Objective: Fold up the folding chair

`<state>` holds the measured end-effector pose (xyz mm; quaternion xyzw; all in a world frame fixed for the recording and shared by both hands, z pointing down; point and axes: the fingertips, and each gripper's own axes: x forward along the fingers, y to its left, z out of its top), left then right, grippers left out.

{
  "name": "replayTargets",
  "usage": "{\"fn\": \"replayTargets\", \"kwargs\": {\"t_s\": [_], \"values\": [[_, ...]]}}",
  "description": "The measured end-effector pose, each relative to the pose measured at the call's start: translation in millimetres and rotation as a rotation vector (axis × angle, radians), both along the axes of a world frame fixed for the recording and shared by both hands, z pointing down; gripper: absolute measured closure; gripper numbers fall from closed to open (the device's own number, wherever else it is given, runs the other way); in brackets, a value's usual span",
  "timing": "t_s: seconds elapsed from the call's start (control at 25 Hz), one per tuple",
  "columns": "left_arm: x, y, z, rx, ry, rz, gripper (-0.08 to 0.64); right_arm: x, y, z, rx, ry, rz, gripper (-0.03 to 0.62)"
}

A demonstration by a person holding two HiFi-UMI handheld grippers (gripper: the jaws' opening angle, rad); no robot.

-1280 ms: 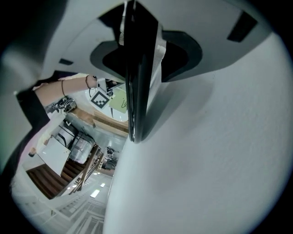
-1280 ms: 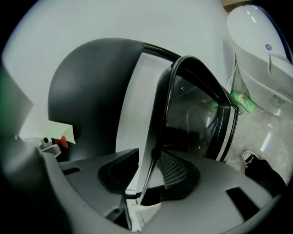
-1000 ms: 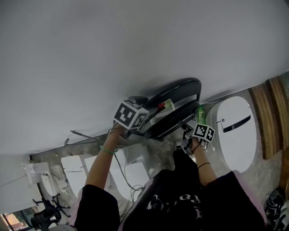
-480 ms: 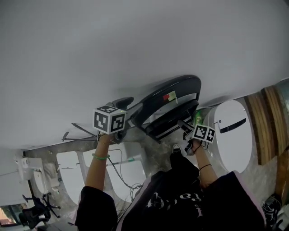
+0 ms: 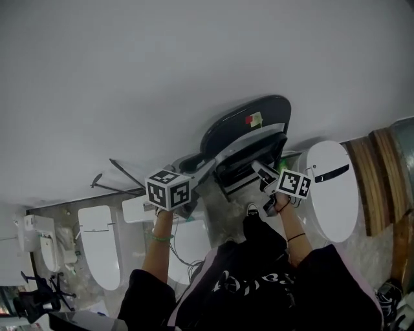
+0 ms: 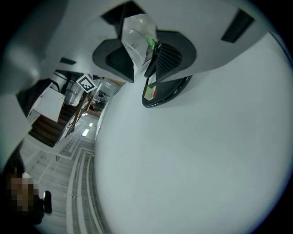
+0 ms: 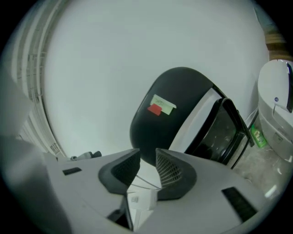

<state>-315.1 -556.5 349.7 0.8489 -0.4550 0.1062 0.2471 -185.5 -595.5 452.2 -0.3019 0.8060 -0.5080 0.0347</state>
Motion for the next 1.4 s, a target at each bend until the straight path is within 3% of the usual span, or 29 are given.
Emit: {"fn": "replayTargets", "kwargs": {"t_s": [0.16, 0.36, 0.72, 0.92, 1.12, 1.4], "values": [[9.7, 48.2, 4.9, 0.019, 0.110, -0.013, 0.453, -13.4, 46.5, -35.7, 0.070, -0.033, 0.002, 0.485], [18.1, 97.0, 16.9, 0.006, 0.160, -0.064, 0.541, -10.5, 103.4, -46.6, 0.118, 0.003, 0.038, 0.497], [78.2, 170.3, 37.8, -0.055, 0.176, -0.012, 0.552, 37.4, 185.0, -54.6, 0.202, 0.135, 0.088, 0.549], [121.9, 200.8, 38.7, -0.065, 0.176, 0.001, 0.552, 70.1, 212.3, -61.6, 0.218, 0.130, 0.089, 0.565], [169.4, 240.1, 41.6, -0.070, 0.190, -0.047, 0.552, 108.3, 253.6, -60.7, 0.210, 0.143, 0.034, 0.578], [238.2, 332.0, 61.7, -0.122, 0.216, -0.119, 0.552, 161.6, 335.6, -47.1, 0.179, 0.145, -0.054, 0.578]]}}
